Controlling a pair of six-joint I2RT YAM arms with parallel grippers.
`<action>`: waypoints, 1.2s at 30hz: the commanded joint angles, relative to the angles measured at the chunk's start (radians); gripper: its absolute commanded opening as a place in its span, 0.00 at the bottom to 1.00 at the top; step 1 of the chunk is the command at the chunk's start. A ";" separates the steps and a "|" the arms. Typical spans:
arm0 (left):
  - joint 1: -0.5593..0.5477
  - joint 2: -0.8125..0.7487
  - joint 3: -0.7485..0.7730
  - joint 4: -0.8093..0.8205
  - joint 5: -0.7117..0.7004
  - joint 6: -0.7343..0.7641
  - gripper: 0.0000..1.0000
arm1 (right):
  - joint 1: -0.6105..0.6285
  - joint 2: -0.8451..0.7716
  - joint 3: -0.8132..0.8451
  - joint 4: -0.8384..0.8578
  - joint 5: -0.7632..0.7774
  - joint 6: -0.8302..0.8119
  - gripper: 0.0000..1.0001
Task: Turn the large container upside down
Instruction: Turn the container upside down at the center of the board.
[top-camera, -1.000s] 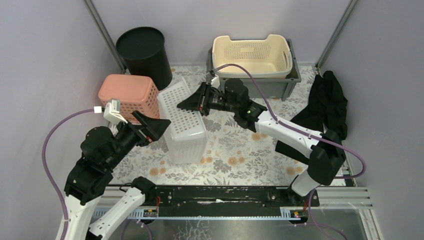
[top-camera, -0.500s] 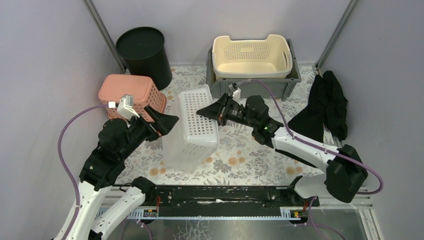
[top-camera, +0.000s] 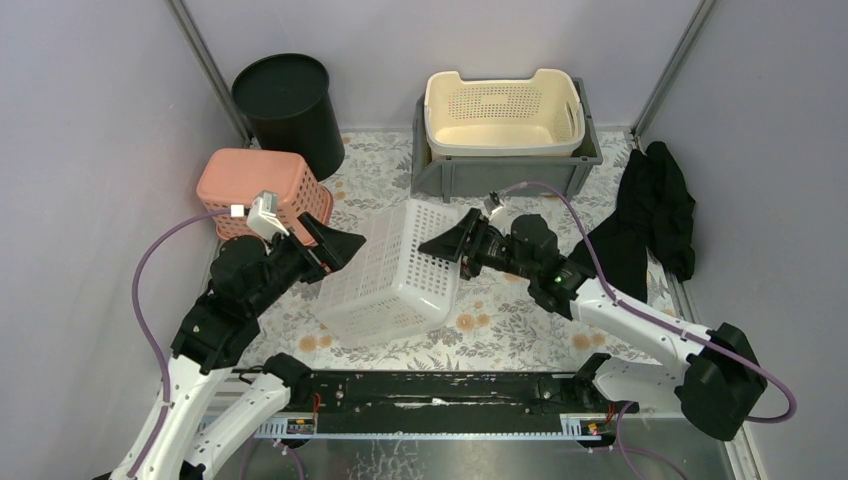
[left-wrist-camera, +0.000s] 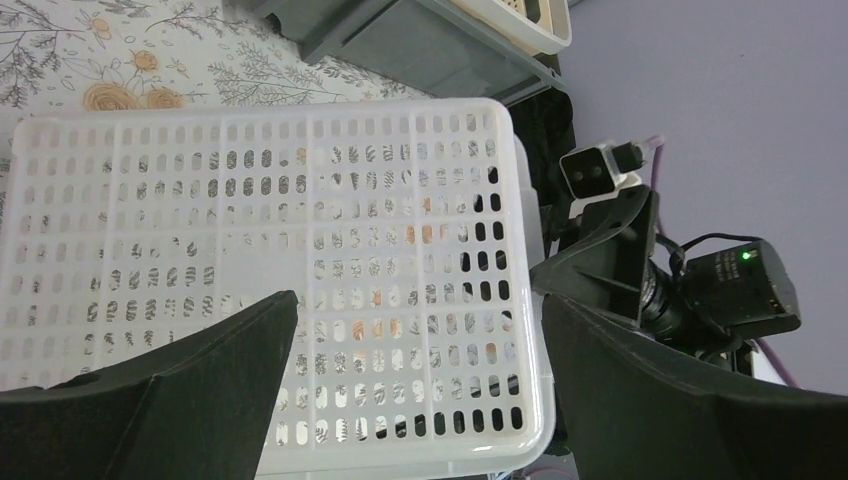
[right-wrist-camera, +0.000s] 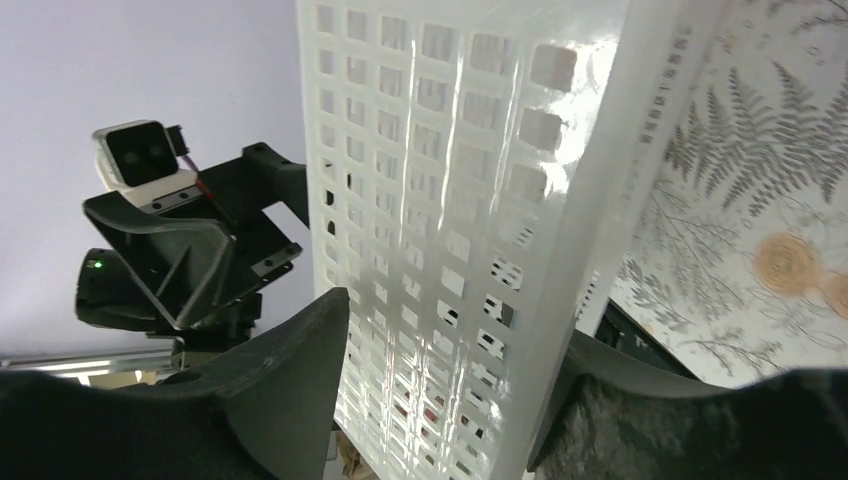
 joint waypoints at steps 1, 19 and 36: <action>0.005 -0.011 -0.021 0.070 0.027 -0.011 1.00 | -0.017 -0.065 -0.068 -0.015 0.027 -0.026 0.65; 0.005 -0.005 -0.056 0.082 0.047 -0.019 1.00 | -0.065 -0.056 -0.263 0.227 -0.029 0.086 0.68; 0.005 -0.003 -0.072 0.088 0.057 -0.020 1.00 | -0.073 0.092 -0.340 0.557 -0.092 0.159 0.69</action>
